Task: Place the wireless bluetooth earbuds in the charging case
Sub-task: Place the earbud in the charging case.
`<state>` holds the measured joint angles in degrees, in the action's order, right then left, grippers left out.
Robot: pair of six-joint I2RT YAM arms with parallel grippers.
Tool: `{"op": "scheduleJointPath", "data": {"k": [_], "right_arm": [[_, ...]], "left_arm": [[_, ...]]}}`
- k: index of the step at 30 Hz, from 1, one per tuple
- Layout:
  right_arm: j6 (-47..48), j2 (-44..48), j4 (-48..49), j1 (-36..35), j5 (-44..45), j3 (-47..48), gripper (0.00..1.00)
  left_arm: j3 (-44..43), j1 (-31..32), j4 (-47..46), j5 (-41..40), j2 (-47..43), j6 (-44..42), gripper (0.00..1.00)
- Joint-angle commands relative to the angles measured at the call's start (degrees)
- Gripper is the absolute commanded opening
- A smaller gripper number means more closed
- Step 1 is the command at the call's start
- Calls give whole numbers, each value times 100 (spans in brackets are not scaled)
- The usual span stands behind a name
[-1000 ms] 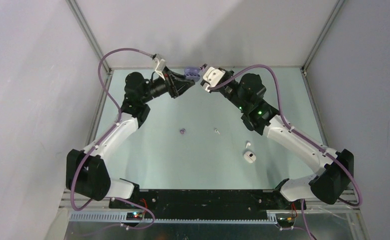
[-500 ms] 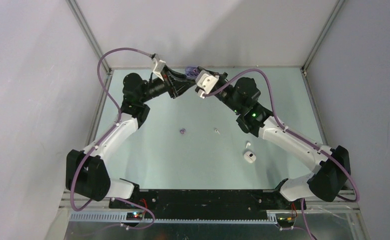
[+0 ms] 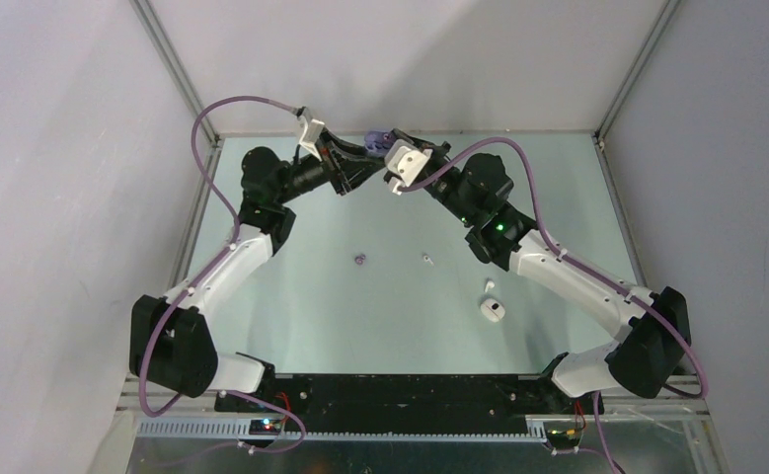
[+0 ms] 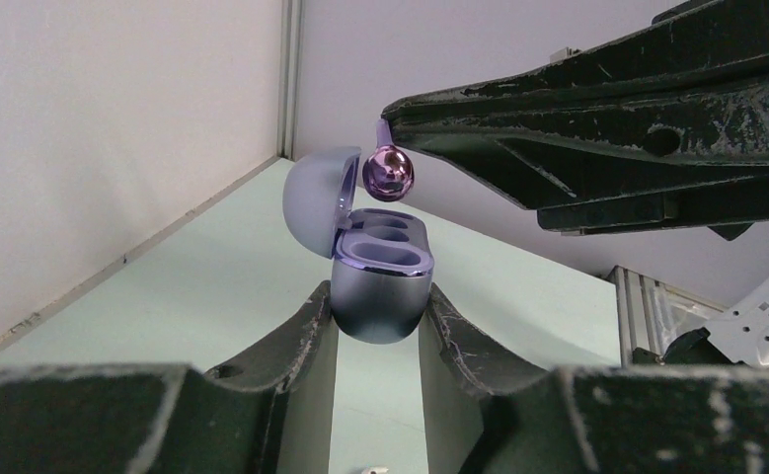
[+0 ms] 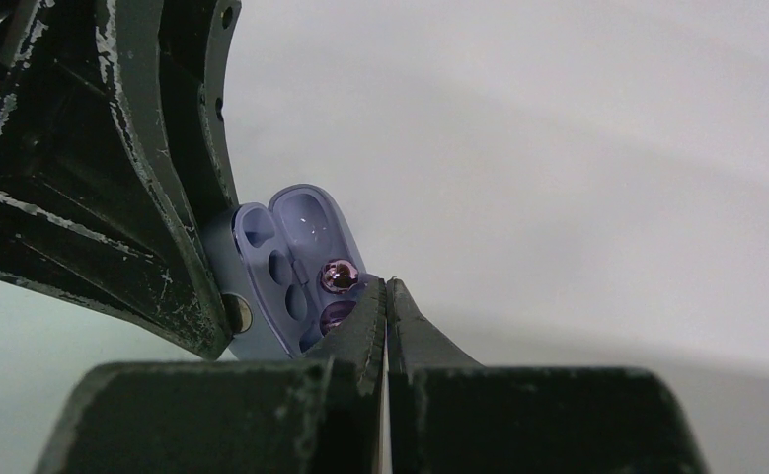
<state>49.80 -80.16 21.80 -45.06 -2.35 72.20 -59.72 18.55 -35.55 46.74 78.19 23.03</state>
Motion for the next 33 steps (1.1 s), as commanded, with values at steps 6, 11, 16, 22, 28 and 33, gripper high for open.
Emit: {"op": "scheduleJointPath", "data": {"k": [6, 11, 16, 22, 28, 33], "right_arm": [[52, 9, 258, -47, 84, -5, 0], [64, 9, 247, -47, 67, -5, 0], [73, 20, 215, -47, 65, -5, 0], [100, 33, 92, -47, 47, -5, 0], [148, 32, 1, -44, 37, -5, 0], [259, 11, -125, -48, -17, -5, 0]], "left_arm": [[65, -48, -365, -87, -246, 173, 0], [57, -68, -365, -101, -247, 190, 0], [65, -71, -365, -155, -251, 204, 0], [37, -76, -386, -188, -224, 246, 0], [44, -79, -404, -200, -213, 248, 0], [57, -78, -424, -206, -210, 255, 0]]}}
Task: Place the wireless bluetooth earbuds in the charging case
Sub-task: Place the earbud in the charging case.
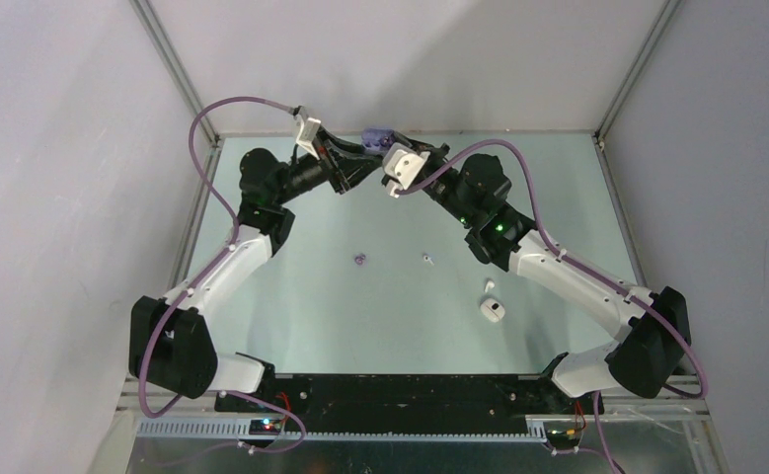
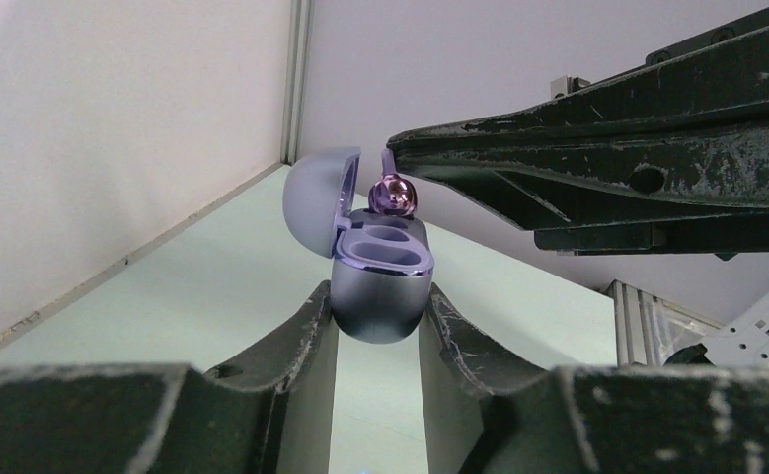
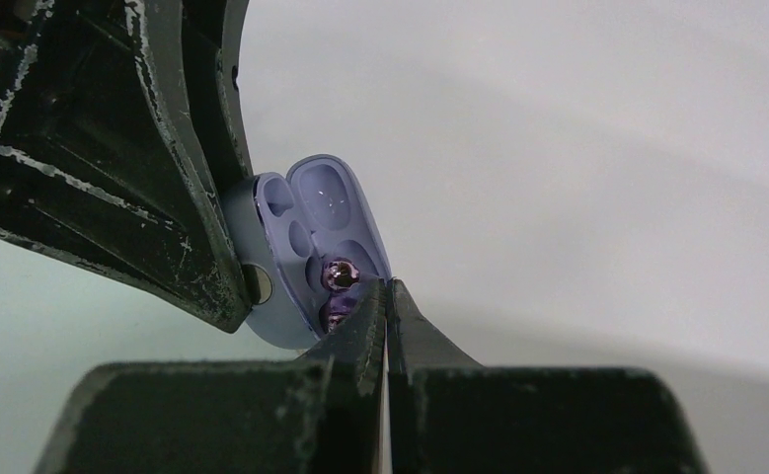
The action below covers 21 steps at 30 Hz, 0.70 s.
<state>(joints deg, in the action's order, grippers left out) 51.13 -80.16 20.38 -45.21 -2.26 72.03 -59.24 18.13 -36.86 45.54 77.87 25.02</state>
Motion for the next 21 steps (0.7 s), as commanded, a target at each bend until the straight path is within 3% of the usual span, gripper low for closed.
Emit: {"op": "scheduleJointPath", "data": {"k": [1, 21], "right_arm": [[160, 16, 9, -32, -43, 13, 0], [444, 8, -413, -52, -570, 13, 0]], "left_arm": [[9, -37, -294, -82, -182, 61, 0], [29, -35, -296, -163, -172, 41, 0]]}}
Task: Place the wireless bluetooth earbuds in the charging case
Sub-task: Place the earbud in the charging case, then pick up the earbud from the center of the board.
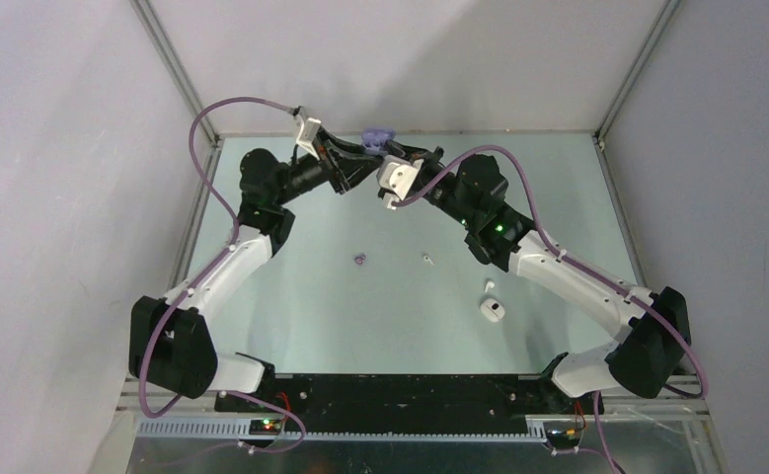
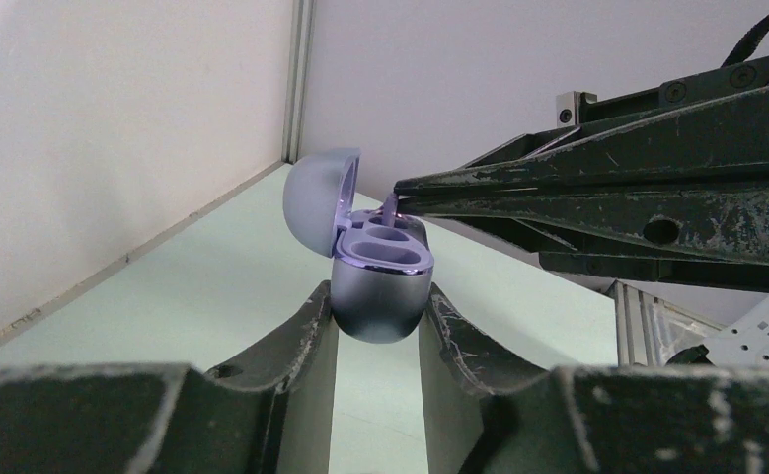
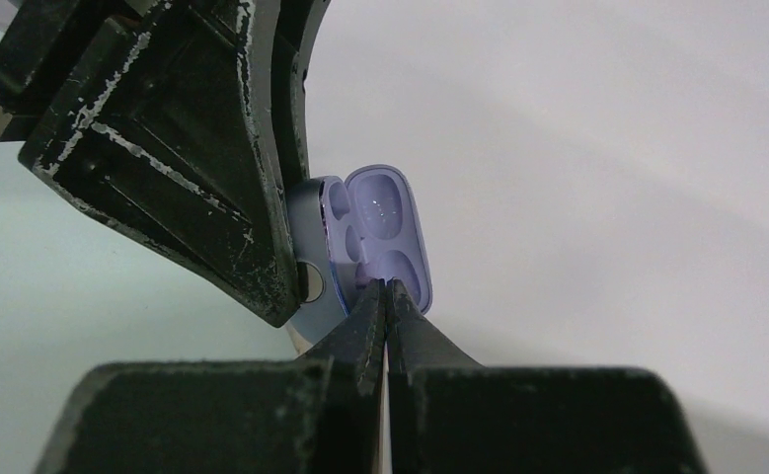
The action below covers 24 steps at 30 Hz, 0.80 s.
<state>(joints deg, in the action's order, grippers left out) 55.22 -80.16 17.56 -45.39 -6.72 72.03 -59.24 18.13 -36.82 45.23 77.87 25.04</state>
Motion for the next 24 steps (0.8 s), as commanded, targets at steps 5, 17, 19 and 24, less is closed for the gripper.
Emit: {"op": "scheduleJointPath", "data": {"k": [5, 17, 19, 24], "right_arm": [[-224, 82, -281, -15, 74, 13, 12], [-1066, 682, -1490, 357, -354, 362, 43], [-1253, 710, -1788, 417, -439, 522, 45], [-2086, 522, -3003, 797, -1039, 1229, 57]], "left_arm": [[52, -42, -308, -134, -163, 15, 0], [246, -54, -351, 326, -97, -402, 0], [269, -59, -363, 402, -78, -456, 0], [254, -115, -447, 790, -31, -571, 0]]}}
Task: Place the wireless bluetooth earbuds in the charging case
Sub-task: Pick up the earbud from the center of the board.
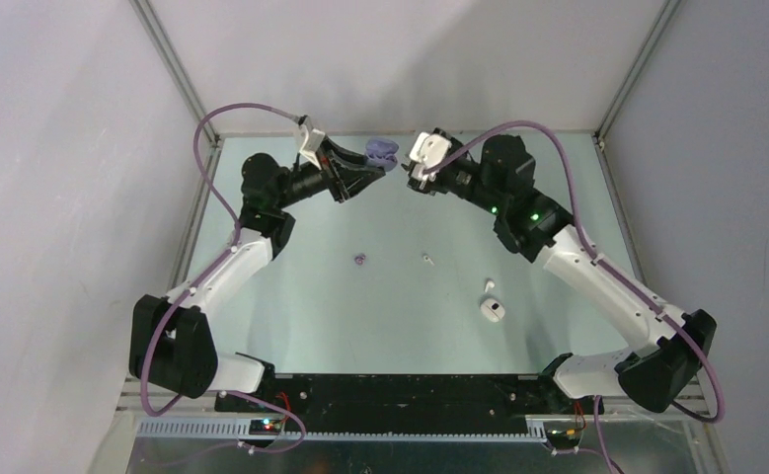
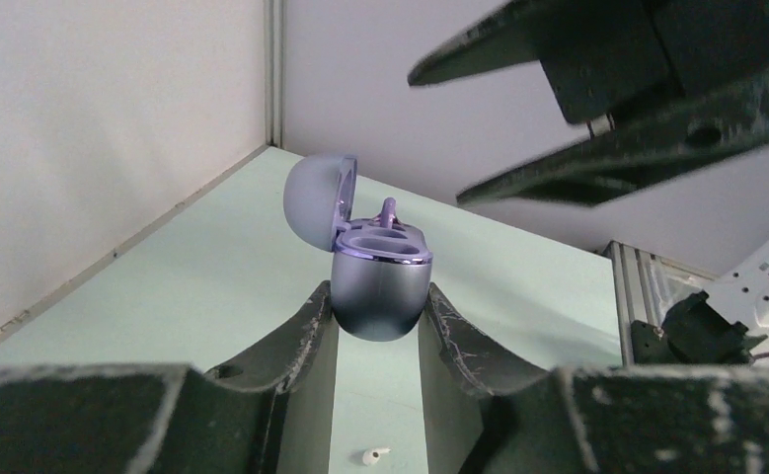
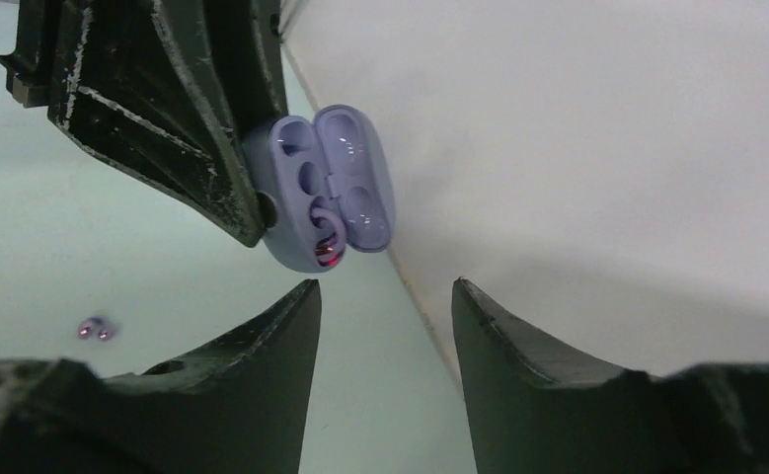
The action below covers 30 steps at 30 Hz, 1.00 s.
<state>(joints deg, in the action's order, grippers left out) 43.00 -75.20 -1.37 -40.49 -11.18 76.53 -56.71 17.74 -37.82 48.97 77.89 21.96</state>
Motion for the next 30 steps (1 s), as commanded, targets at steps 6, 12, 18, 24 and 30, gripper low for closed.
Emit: {"op": "scheduleJointPath", "data": {"k": [6, 12, 18, 24, 30], "right_arm": [[-2635, -1333, -2886, 1178, -2761, 2909, 56], [-3188, -1649, -2797, 1435, -3808, 3166, 58], [-3064, -1720, -2904, 1369, -3759, 3046, 61], [-3549, -1578, -2223, 1468, -3000, 2069, 62], [-2890, -2136, -2317, 1256, -2741, 1602, 51]], "left_arm": [[-151, -188, -404, 1022, 84, -427, 0], [-220, -252, -314, 1267, 106, -611, 0], [-112, -266, -229, 1111, 2, -590, 0], [156, -556, -54, 805, -287, -298, 0], [590, -1155, 414, 292, -1000, 50, 0]]}}
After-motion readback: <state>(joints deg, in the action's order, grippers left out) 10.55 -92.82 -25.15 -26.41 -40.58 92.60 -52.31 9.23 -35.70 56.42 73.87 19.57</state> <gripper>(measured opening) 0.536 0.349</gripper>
